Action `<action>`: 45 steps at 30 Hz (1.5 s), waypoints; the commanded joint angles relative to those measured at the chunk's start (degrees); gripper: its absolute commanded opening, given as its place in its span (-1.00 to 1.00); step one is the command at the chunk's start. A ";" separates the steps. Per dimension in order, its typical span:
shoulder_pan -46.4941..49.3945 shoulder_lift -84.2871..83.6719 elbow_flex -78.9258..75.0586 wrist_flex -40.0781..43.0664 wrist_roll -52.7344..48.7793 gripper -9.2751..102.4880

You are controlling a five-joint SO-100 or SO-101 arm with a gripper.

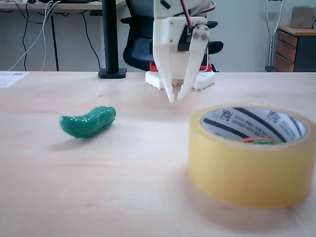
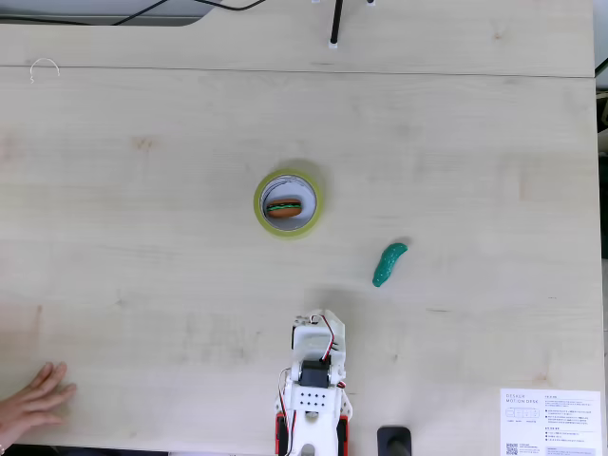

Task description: Grasp a cucumber and put it in the hole.

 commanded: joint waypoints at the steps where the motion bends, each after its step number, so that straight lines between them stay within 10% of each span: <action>1: -0.18 -0.35 0.00 0.79 -0.18 -0.84; 34: -0.09 -0.35 -6.24 -7.91 0.35 -0.84; 45: 4.39 -26.46 -40.08 -11.34 0.44 -0.84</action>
